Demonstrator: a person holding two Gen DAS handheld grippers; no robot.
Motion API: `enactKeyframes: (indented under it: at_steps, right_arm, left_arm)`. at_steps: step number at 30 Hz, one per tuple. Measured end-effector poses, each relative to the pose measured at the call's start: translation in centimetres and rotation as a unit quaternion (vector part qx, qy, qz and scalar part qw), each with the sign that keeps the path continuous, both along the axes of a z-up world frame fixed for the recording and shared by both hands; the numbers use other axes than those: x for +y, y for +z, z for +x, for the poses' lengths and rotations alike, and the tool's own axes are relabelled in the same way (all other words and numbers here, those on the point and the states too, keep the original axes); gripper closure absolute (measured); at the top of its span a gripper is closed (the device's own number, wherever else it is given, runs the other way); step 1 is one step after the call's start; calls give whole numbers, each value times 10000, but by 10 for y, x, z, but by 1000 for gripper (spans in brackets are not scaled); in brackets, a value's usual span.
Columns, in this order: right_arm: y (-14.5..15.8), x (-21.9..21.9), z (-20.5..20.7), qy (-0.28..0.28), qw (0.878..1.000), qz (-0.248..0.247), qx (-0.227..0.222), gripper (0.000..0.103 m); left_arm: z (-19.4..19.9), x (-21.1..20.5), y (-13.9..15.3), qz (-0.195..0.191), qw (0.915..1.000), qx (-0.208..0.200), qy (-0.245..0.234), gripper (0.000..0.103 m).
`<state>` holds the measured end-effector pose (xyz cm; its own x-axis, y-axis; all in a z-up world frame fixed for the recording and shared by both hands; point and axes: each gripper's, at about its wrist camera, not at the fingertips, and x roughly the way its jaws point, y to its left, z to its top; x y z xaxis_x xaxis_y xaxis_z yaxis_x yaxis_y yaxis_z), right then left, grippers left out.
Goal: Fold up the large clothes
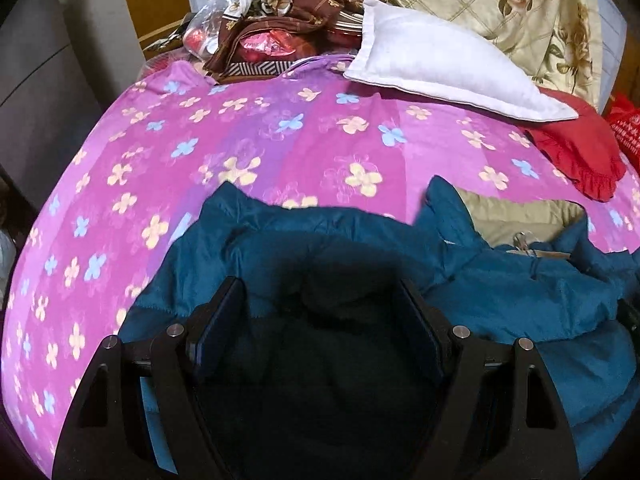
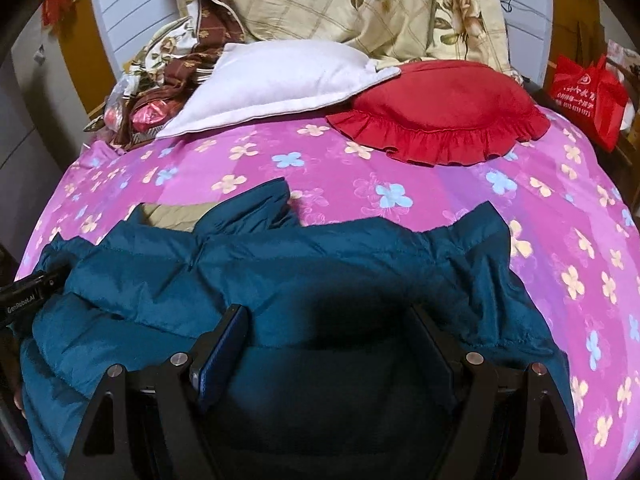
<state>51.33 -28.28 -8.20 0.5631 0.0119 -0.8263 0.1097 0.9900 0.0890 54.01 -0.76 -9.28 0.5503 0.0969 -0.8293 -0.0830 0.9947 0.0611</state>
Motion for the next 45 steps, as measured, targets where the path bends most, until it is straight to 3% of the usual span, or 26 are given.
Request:
enactKeyframes:
  at_steps: [3, 7, 11, 17, 25, 30, 34, 45]
  right_arm:
    - [-3, -2, 9, -75, 9999, 17, 116, 24]
    - [9, -10, 1, -327, 9995, -15, 34, 24]
    - [44, -25, -42, -497, 9977, 305, -357, 24]
    - [71, -29, -139, -297, 9973, 314, -588, 24]
    - [57, -30, -247, -307, 9990, 160, -279, 24]
    - [39, -6, -279, -60, 9997, -227, -101, 24]
    - [17, 6, -279, -45, 9992, -387, 73, 24]
    - [-15, 1, -239, -432, 9983, 176, 344, 23]
  left_arm:
    - [8, 0, -1, 13, 10000, 69, 6, 25]
    - [-6, 17, 17, -273, 9994, -80, 216, 25]
    - [-45, 46, 51, -725, 9955, -407, 465, 25]
    - [-130, 71, 74, -673, 9951, -681, 260, 25]
    - [-226, 110, 52, -916, 9936, -448, 494, 25]
    - [-258, 122, 24, -850, 9939, -336, 617, 25]
    - [-269, 128, -1, -735, 9944, -184, 743, 25]
    - [-234, 127, -39, -981, 9922, 128, 762, 25]
